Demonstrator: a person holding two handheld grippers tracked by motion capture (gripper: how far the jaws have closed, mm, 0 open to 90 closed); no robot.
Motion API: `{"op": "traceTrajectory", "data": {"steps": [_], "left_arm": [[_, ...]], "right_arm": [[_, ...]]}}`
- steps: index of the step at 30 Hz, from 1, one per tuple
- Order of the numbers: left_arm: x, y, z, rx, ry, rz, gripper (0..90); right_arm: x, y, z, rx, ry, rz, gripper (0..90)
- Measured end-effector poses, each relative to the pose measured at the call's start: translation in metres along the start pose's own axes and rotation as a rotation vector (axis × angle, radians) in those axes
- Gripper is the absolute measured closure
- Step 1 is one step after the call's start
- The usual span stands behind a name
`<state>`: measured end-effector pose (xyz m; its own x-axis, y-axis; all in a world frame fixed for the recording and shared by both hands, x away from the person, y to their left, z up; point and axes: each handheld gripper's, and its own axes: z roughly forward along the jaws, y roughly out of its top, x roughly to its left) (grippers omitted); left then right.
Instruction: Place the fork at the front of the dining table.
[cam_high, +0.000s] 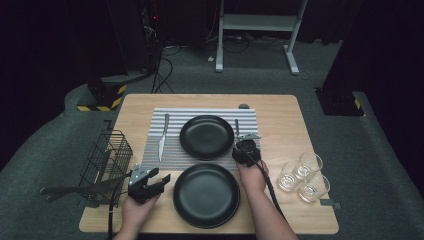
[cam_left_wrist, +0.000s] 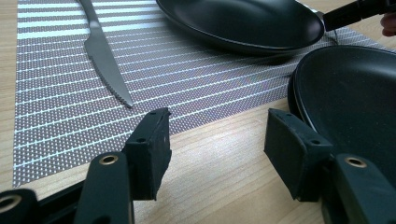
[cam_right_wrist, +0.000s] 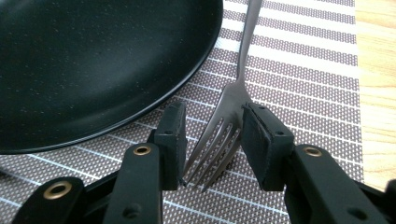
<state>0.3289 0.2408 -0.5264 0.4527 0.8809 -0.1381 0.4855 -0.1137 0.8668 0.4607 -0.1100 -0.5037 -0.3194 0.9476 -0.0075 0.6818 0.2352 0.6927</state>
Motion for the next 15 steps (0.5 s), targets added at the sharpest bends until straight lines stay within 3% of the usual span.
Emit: {"op": "traceTrajectory", "data": {"steps": [6, 15], "left_arm": [[0.0, 0.0, 0.0, 0.0, 0.0, -0.001, 40.8], [0.0, 0.0, 0.0, 0.004, 0.003, 0.005, 40.8]], "right_arm": [[-0.004, -0.002, 0.001, 0.008, -0.003, 0.012, 61.9], [-0.005, -0.017, -0.006, 0.02, 0.031, 0.02, 61.1]]}}
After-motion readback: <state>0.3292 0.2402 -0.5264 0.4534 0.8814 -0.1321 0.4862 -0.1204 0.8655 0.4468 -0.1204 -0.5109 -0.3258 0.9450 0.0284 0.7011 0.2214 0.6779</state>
